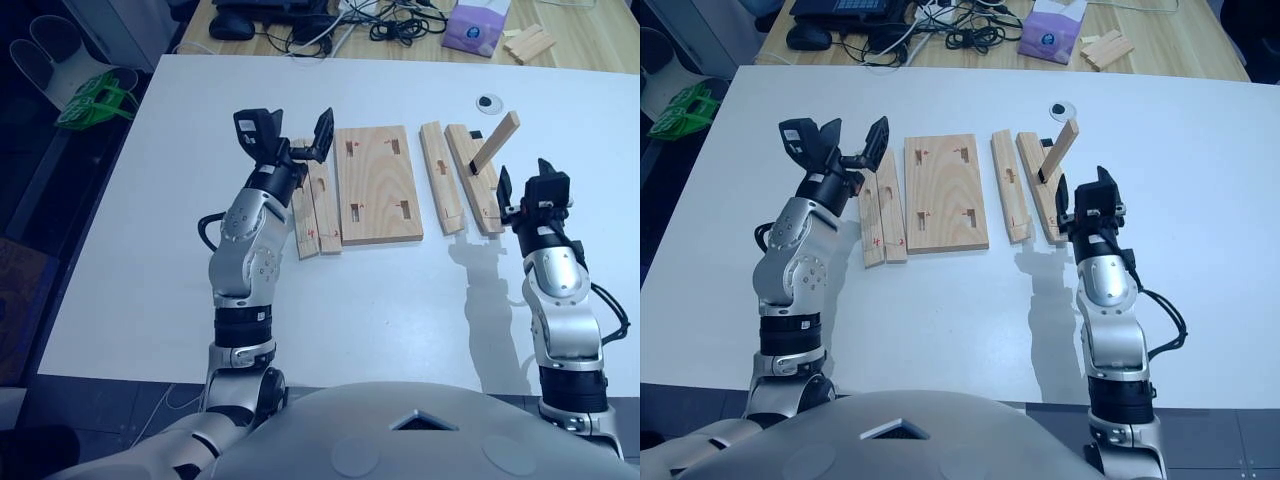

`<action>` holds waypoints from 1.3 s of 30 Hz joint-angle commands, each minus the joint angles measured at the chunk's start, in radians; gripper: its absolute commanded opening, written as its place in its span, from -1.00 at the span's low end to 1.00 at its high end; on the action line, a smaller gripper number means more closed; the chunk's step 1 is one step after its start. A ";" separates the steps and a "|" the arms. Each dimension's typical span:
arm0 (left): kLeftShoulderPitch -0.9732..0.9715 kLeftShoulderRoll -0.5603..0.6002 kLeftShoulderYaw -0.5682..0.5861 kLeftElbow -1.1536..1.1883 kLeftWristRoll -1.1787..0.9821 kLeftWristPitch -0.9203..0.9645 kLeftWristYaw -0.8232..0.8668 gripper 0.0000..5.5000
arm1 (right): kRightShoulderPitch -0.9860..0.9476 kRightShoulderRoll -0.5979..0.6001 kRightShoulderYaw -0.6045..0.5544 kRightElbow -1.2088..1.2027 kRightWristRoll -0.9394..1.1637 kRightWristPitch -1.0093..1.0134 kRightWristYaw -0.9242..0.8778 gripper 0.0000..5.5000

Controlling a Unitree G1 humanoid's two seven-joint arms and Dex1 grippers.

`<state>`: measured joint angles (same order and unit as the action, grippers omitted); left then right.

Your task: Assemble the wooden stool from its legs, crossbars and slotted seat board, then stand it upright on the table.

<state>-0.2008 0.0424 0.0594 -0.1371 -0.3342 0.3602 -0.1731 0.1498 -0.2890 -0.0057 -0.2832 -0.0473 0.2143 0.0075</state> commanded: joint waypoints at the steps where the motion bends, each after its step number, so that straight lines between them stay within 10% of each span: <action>1: -0.004 0.010 0.000 0.003 0.015 0.002 0.003 0.70 | -0.115 -0.001 -0.043 0.130 0.020 -0.067 0.022 -0.03; 15: 0.052 -0.038 -0.082 -0.044 0.014 0.035 -0.004 0.70 | -0.347 0.017 -0.086 0.458 0.090 -0.125 0.109 -0.03; 23: 0.026 -0.017 -0.057 -0.022 0.011 0.033 -0.010 0.70 | -0.394 0.025 -0.055 0.526 0.103 -0.134 0.195 -0.59; 39: 0.014 -0.019 -0.053 -0.012 0.012 0.032 -0.008 0.70 | -0.481 0.032 -0.061 0.639 0.082 -0.171 0.179 -0.59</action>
<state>-0.1748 0.0219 0.0053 -0.1532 -0.3251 0.3812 -0.1815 -0.3028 -0.2521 -0.0632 0.3308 0.0415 0.0542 0.1845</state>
